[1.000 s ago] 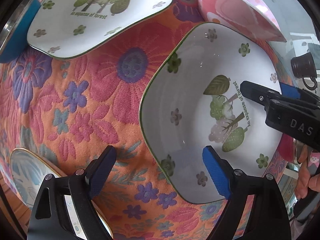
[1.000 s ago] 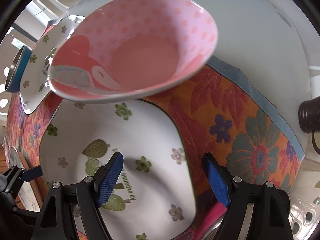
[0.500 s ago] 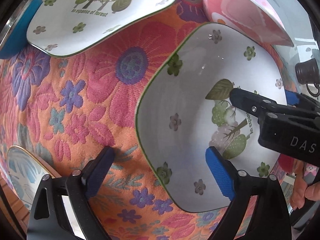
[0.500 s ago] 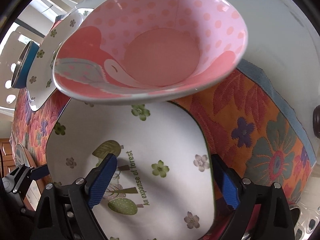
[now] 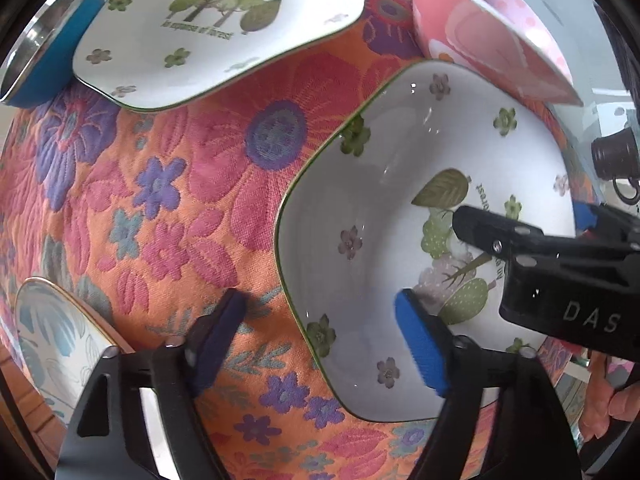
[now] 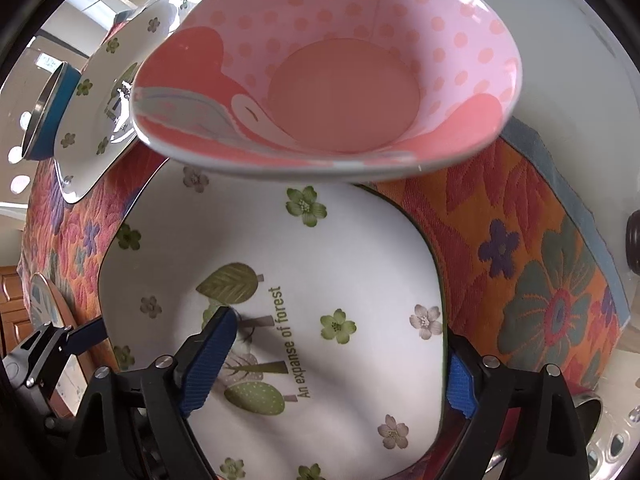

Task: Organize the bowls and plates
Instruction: 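Grasp the rim of the large hexagonal forest plate with both tools, then lift the forest plate with both tools and carry it toward the Sunflower plate, then lower the forest plate onto the Sunflower plate with both tools, then move both tools to the second forest plate and grip its rim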

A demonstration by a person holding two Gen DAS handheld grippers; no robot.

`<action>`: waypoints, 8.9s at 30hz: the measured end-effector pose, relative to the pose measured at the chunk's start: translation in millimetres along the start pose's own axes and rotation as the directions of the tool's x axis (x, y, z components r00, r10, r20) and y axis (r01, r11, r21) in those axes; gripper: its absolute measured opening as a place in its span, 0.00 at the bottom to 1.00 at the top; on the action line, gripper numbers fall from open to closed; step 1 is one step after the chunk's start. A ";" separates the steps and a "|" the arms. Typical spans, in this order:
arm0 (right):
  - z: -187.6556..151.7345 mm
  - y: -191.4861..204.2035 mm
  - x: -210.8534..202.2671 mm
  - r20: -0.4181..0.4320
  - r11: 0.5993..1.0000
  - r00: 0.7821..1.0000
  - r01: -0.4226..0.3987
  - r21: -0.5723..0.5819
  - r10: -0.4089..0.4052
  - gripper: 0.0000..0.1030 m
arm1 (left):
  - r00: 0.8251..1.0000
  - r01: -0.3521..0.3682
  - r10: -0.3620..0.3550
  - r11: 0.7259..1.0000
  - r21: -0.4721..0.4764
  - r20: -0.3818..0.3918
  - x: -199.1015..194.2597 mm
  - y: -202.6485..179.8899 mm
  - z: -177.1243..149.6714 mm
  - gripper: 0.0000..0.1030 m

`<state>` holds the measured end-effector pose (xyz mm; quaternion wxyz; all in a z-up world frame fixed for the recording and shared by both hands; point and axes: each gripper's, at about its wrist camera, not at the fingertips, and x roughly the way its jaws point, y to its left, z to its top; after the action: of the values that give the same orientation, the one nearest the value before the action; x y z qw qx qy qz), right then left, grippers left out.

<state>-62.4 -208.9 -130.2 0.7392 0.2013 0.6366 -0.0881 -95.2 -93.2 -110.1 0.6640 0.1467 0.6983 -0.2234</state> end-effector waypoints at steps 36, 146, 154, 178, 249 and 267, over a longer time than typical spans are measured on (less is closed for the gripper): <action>-47.2 -4.2 -27.6 -0.035 0.990 0.989 -0.140 0.013 0.141 0.57 | 0.990 0.135 -0.136 0.991 0.016 0.046 -31.3 19.0 -15.4 0.57; -85.0 216.6 20.3 -0.207 0.966 0.949 -0.209 0.155 0.238 0.58 | 0.982 0.160 -0.153 0.985 0.059 -0.110 -54.0 242.9 -83.3 0.57; -85.4 219.4 22.6 -0.215 0.966 0.948 -0.206 0.154 0.236 0.61 | 0.986 0.127 -0.121 0.991 0.049 -0.116 -52.4 239.0 -84.1 0.57; -87.4 212.5 18.6 -0.221 0.965 0.947 -0.195 0.175 0.232 0.61 | 0.986 0.070 -0.063 0.997 0.039 -0.154 -56.4 230.3 -79.1 0.58; 99.3 71.5 -115.9 0.116 0.987 0.981 -0.159 0.033 0.155 0.61 | 0.991 0.130 -0.122 0.978 -0.165 0.054 -97.6 150.6 48.2 0.60; 173.6 82.4 -48.8 0.166 0.996 0.985 -0.025 -0.088 0.040 0.65 | 0.989 0.145 -0.141 0.962 -0.232 0.032 -42.5 120.1 75.8 0.57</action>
<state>118.2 -211.7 -48.5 0.7995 0.1716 0.5719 -0.0652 33.6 -24.8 -83.3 0.6640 0.0149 0.7235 -0.1881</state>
